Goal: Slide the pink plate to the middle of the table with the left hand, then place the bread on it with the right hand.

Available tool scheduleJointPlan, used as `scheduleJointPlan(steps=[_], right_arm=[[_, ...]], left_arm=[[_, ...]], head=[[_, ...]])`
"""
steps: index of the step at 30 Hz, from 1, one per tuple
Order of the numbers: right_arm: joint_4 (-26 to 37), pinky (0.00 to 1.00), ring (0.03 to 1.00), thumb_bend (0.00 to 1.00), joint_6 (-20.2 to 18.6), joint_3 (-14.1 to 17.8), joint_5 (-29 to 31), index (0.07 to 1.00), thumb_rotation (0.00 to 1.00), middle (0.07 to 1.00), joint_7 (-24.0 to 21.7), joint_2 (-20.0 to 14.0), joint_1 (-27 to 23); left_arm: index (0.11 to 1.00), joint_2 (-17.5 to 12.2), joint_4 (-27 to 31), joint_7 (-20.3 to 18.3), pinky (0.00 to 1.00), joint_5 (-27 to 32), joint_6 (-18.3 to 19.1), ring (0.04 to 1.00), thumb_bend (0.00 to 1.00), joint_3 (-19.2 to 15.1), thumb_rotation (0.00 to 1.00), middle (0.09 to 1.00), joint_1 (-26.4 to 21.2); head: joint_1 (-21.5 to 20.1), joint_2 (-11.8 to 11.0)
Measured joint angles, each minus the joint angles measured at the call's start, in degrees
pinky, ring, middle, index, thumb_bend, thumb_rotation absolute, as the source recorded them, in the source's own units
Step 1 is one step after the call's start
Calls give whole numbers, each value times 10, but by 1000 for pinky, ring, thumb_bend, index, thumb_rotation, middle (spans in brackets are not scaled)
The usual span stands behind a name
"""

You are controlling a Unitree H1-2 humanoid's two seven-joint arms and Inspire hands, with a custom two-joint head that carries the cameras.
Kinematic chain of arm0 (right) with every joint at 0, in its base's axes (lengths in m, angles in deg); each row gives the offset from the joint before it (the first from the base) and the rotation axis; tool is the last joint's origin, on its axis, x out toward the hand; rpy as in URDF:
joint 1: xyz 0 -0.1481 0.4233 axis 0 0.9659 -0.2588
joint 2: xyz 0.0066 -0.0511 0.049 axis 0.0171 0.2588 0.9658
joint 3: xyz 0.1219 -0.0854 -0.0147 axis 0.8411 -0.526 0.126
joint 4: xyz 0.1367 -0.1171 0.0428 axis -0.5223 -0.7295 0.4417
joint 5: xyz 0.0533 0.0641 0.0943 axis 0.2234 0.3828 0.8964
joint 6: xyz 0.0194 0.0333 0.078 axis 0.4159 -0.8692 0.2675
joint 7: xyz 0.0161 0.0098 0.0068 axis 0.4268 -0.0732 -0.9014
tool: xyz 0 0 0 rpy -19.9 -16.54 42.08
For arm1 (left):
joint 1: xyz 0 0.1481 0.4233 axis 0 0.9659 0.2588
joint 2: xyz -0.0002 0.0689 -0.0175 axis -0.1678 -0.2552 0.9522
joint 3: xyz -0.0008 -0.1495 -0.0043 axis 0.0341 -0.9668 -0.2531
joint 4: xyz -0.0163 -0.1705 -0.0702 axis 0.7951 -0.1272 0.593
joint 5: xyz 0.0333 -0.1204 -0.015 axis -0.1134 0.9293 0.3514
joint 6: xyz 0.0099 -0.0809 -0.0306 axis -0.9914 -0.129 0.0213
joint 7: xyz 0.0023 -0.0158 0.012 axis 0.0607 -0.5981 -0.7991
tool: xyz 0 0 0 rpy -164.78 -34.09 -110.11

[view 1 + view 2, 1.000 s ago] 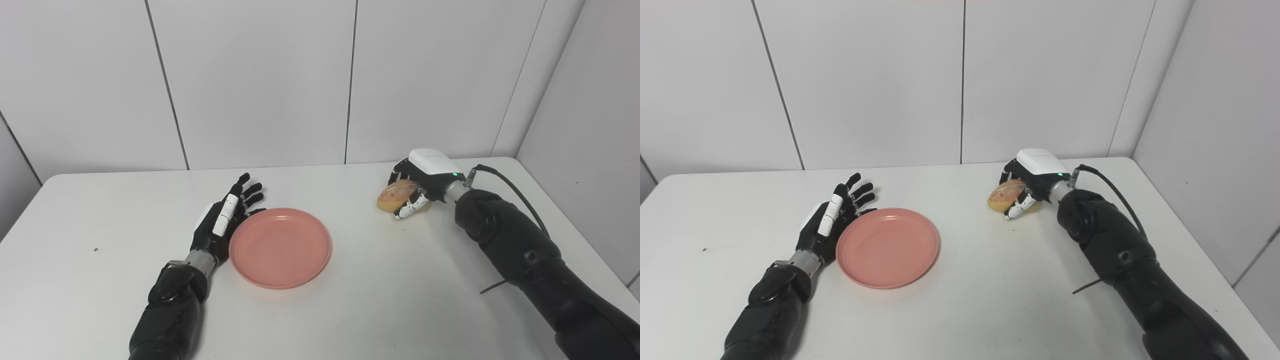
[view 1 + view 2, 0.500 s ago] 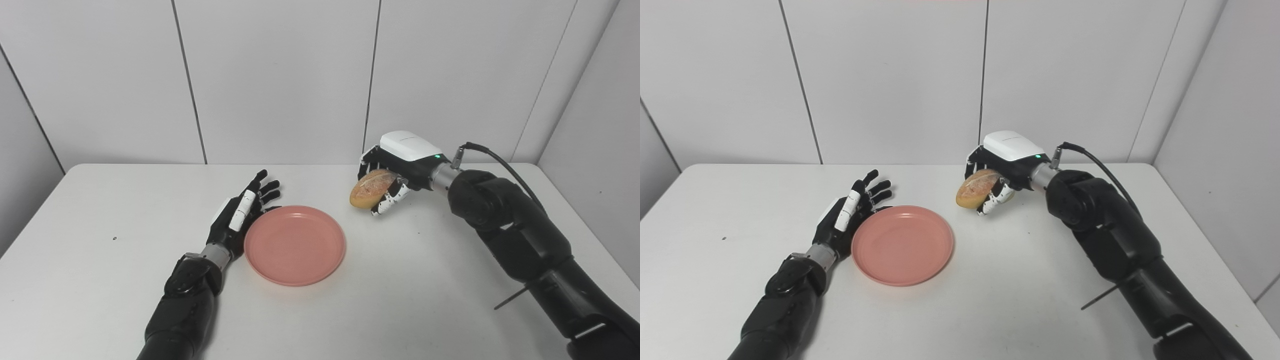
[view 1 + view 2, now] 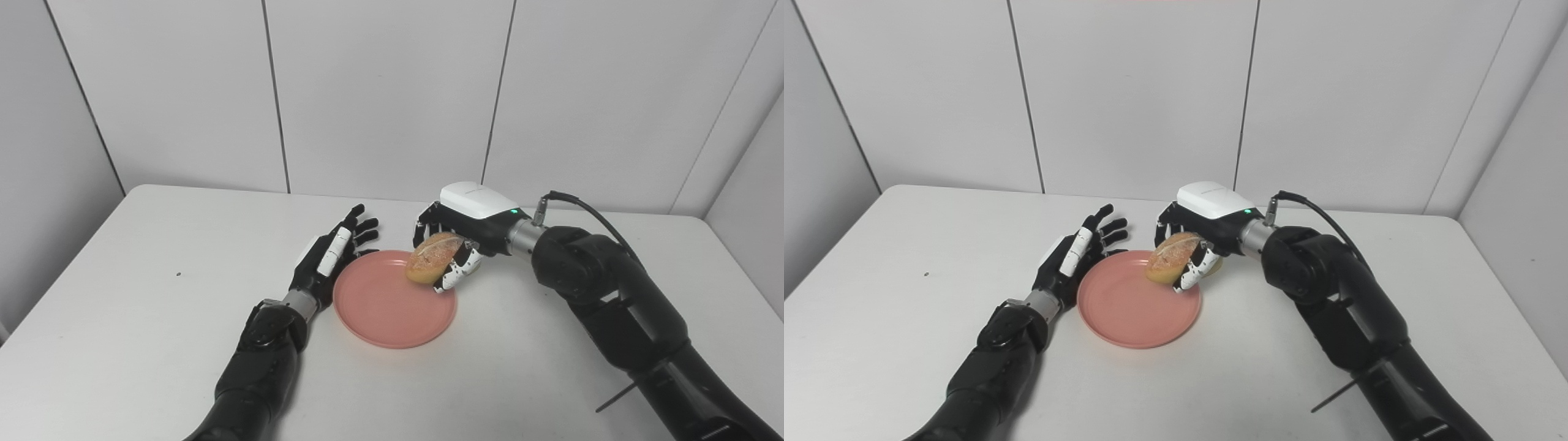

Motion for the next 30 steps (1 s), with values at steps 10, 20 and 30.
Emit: scheduleJointPlan(steps=[10, 20, 30], right_arm=[[-5, 404, 469, 527, 0, -24, -15, 477, 0, 499, 0, 40, -3], [-89, 375, 452, 528, 2, -28, -22, 480, 0, 495, 21, 59, -16], [-173, 314, 393, 529, 24, -30, -22, 495, 0, 463, 67, 73, -19]], left_arm=[[933, 1, -1, 1, 737, 0, -1, 872, 947, 1, 822, 873, 0], [934, 2, -1, 1, 728, 0, -1, 885, 946, 0, 814, 876, 0], [951, 2, 2, 1, 740, 0, 0, 891, 959, 0, 811, 887, 0]], head=[[-1, 1], [-2, 0], [-2, 3]])
